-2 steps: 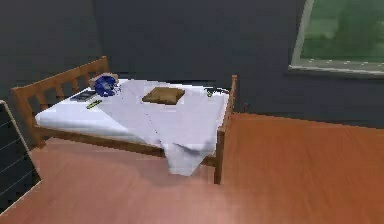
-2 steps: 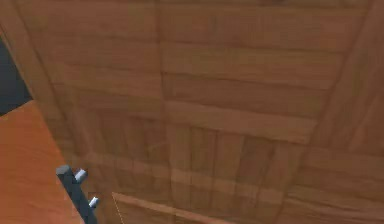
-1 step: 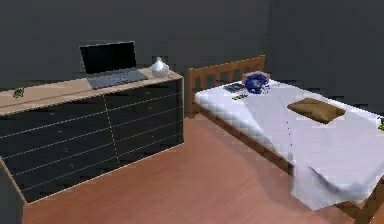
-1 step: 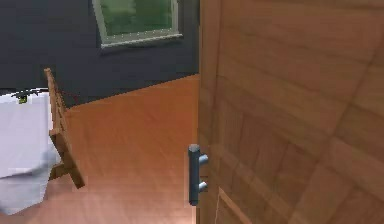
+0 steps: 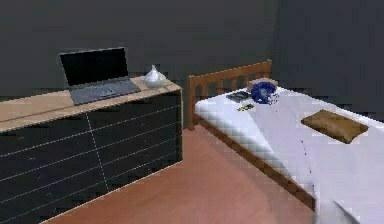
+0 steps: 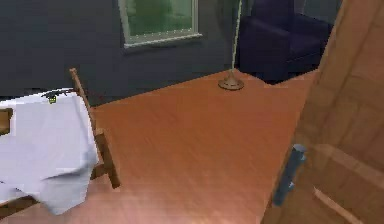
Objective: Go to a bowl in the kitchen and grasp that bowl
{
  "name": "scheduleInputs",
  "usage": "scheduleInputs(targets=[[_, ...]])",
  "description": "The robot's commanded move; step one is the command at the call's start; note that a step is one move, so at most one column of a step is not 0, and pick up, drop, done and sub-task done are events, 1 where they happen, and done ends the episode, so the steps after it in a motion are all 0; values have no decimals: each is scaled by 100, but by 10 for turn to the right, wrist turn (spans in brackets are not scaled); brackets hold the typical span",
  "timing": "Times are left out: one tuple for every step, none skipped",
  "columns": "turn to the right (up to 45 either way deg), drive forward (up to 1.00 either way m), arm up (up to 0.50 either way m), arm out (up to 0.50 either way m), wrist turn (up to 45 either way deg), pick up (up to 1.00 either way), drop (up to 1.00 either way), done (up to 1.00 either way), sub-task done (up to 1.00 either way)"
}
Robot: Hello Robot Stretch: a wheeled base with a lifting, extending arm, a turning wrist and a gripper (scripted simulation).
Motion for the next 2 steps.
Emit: scheduleInputs(targets=[[450, 0, 0, 0, 0, 0, 0, 0, 0], [30, 0, 0, 0, 0, 0, 0, 0, 0]])
